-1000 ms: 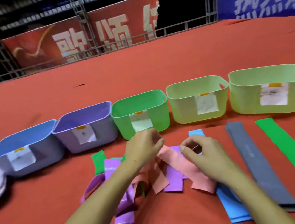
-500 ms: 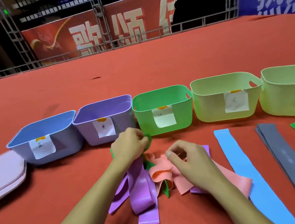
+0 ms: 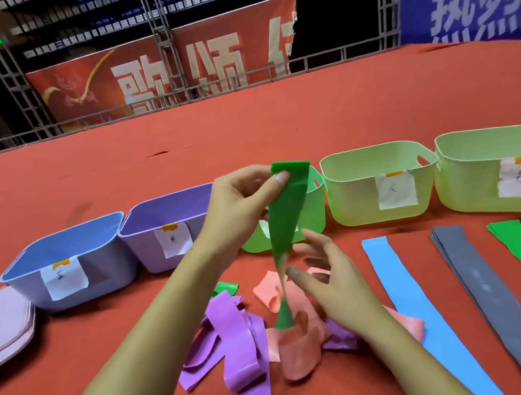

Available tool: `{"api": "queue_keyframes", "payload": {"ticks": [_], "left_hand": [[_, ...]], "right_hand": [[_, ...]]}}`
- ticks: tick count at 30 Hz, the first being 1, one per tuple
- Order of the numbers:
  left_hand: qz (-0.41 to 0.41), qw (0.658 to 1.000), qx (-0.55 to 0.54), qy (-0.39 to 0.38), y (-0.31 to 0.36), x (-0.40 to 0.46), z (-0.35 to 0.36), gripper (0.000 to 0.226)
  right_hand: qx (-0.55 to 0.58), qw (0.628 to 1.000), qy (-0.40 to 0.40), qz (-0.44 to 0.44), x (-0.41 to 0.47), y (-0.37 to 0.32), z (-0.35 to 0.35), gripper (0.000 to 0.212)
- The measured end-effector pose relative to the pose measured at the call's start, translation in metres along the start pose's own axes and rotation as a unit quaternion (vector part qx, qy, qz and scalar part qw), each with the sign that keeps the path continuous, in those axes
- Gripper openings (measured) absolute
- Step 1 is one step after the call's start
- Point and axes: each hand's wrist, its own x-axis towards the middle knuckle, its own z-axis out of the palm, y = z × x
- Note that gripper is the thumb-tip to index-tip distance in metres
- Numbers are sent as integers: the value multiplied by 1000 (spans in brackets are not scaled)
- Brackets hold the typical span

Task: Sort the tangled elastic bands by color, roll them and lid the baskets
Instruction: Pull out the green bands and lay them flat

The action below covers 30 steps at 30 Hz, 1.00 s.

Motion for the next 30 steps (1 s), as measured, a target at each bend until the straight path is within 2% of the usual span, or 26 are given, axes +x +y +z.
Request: {"api": "queue_keyframes", "payload": {"ticks": [2, 4, 7, 9, 16, 20, 24, 30], "left_hand": [[3, 1000, -27, -3, 7, 3, 5, 10], [7, 999, -41, -3, 15, 7, 9, 9], [16, 998, -52, 8, 24, 15, 13, 9], [25, 999, -42, 20, 29, 20, 16, 10], [-1, 991, -42, 127, 34, 42, 21, 4], [-35, 988, -19, 152, 27, 55, 30, 6], [-69, 988, -2, 135, 17, 67, 57, 9], [-141, 989, -5, 33, -11, 80, 129, 9]], "right_hand": [[13, 999, -37, -13, -2, -3, -7, 64], [21, 998, -65, -16, -5, -6, -11, 49], [23, 998, -57, -12, -11, -9, -14, 24], [11, 999, -50, -15, -14, -10, -20, 17], [-13, 995, -95, -20, -25, -5, -51, 13], [-40, 994, -99, -21, -35, -2, -82, 13], [-68, 994, -77, -23, -46, 0, -127, 17], [-78, 988, -122, 50, -78, 4, -207, 21]]}}
